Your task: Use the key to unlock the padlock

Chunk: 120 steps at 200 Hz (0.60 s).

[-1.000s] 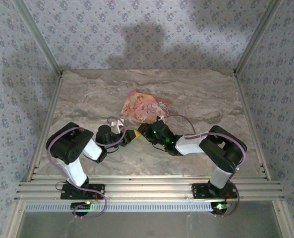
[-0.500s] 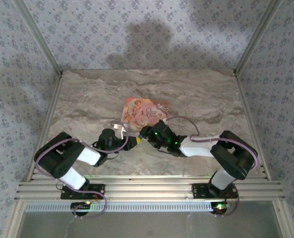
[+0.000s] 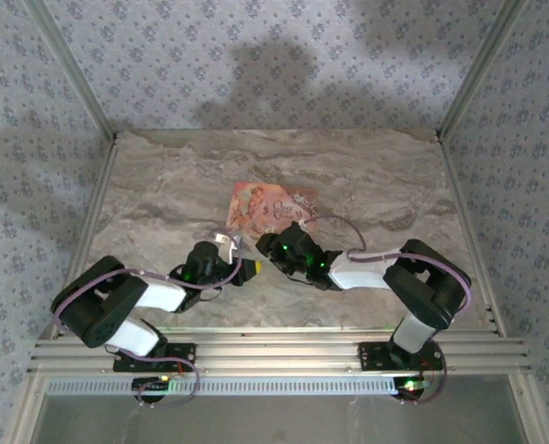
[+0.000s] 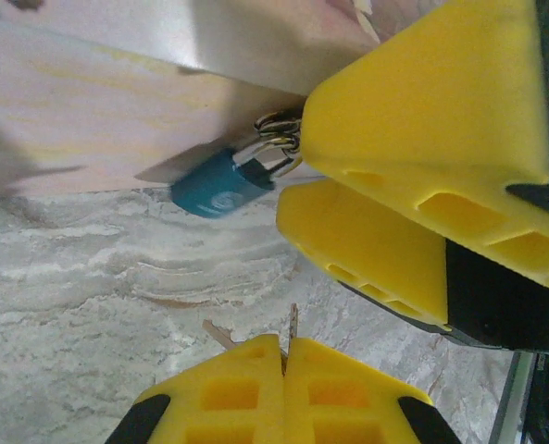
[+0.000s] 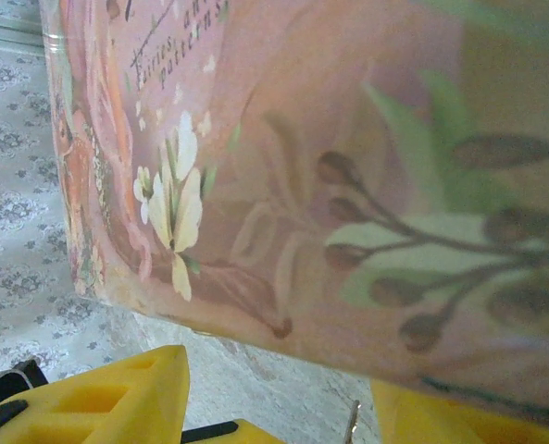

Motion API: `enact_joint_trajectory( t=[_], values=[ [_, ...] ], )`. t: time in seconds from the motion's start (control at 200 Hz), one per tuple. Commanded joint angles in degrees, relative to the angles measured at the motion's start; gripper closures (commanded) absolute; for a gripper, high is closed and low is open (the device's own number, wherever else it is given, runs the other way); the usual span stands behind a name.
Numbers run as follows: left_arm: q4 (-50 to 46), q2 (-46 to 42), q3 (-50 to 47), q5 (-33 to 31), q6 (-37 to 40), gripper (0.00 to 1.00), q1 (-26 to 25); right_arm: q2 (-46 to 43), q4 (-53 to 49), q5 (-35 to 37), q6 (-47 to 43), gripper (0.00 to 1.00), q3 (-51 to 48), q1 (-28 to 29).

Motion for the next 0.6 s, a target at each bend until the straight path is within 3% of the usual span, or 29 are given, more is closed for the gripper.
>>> enact_joint_trajectory(
  t=[0.0, 0.095, 0.225, 0.305, 0.485, 0.595],
  values=[
    [-0.9, -1.2, 1.1, -1.1, 1.9, 1.0, -0.6, 2.2, -5.4, -0.6, 2.8, 0.46, -1.1, 0.9],
    [-1.3, -1.7, 1.1, -1.1, 1.9, 1.0, -0.6, 0.4, -9.8, 2.1, 0.2, 0.46, -0.5, 1.6],
    [-4.4, -3.6, 1.3, -0.5, 2.7, 1.0, -0.4, -2.4, -23.3, 9.8, -5.1, 0.47, 4.3, 4.0],
    [-6.8, -5.8, 0.6, 0.4, 3.7, 1.0, 0.1, -2.9, -27.1, 11.9, -7.4, 0.52, 6.6, 5.1],
    [-13.1, -14.8, -2.2, 4.8, 4.8, 1.0, 4.3, -8.9, -22.5, 10.4, -9.2, 0.59, 3.7, 5.1],
    [-21.2, -23.9, -1.4, 9.4, 6.9, 1.0, 7.8, -14.3, -14.8, 5.2, -13.6, 0.68, 0.2, 3.8]
  ],
)
